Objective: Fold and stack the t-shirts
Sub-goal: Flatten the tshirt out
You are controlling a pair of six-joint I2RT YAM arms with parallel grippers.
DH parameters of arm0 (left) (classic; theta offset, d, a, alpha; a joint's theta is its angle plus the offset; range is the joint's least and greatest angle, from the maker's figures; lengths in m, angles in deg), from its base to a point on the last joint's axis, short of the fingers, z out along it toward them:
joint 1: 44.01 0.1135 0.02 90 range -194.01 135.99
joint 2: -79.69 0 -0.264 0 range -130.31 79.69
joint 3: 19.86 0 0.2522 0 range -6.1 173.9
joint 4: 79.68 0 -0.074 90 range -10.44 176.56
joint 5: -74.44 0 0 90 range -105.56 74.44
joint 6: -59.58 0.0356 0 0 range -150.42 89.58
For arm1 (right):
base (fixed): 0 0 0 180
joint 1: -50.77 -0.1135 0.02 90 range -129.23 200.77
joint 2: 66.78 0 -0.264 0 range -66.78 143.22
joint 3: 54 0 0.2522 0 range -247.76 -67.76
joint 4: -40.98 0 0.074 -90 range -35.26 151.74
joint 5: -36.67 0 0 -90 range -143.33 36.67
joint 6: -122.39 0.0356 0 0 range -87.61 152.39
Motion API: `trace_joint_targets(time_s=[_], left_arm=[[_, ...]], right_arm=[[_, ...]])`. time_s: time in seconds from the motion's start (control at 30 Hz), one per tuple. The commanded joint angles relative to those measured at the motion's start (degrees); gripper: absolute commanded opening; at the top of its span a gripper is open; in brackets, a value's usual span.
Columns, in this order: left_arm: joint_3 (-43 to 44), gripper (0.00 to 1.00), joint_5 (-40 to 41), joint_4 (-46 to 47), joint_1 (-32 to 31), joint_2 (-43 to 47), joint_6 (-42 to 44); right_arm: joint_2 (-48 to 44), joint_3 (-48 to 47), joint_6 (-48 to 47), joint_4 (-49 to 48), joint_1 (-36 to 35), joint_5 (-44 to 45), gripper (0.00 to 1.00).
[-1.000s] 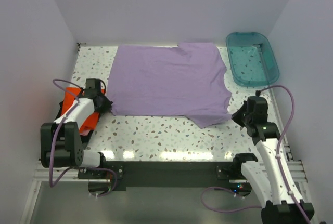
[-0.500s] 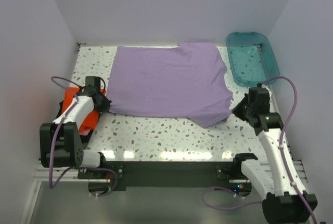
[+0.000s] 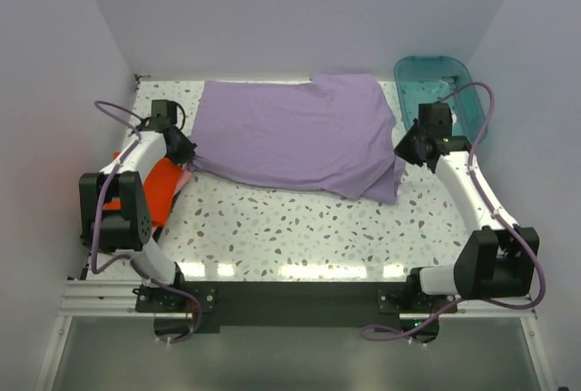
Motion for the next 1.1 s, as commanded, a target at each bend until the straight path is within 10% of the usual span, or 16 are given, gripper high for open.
trace_joint_targets(time_s=[0.0, 1.07], left_arm=[[4.8, 0.0, -0.3, -1.7, -0.1, -1.8, -1.2], [27.7, 0.0, -2.5, -6.6, 0.2, -21.5, -1.3]], right_arm=[[2.8, -5.4, -0.6, -3.9, 0.2, 1.0, 0.0], [29.7, -31.7, -2.6, -3.2, 1.2, 1.9, 0.0]])
